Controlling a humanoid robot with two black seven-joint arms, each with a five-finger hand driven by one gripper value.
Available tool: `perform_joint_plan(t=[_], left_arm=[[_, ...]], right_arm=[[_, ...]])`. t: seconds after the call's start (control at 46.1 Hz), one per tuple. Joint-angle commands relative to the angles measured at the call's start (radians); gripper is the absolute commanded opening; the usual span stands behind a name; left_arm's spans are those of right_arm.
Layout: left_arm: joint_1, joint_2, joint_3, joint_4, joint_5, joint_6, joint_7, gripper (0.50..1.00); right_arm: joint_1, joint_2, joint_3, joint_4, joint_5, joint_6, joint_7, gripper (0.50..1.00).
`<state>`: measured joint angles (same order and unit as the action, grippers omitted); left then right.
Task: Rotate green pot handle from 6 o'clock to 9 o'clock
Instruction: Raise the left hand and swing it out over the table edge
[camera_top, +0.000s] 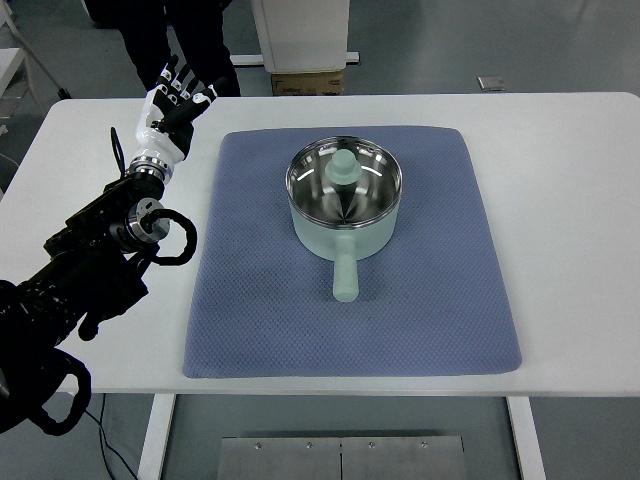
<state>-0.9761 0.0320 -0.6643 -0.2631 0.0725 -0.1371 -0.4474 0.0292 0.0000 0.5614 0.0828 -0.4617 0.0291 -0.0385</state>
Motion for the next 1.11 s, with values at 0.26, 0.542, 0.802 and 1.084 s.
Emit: perform_joint_plan(t=[0.26,0.542,0.802,1.084], left_arm=[[-0.009,0.077,0.041,-0.025,0.131,-0.018,-0.001,1.000],[-0.016,0.233,0.114,-0.177,0.308,-0.029,0.003,1.000],[-0.024,0.414,0.126,-0.307,0.477,-0.033,0.004,1.000],[-0.065,0.473,0.235,-0.372,0.622,-0.041,-0.002,1.000]], right_arm=[[0.000,0.000,0.000,0.000,0.000,0.000,0.000,1.000],[0.000,0.000,0.000,0.000,0.000,0.000,0.000,1.000],[0.000,0.000,0.000,0.000,0.000,0.000,0.000,1.000],[0.000,0.000,0.000,0.000,0.000,0.000,0.000,1.000]])
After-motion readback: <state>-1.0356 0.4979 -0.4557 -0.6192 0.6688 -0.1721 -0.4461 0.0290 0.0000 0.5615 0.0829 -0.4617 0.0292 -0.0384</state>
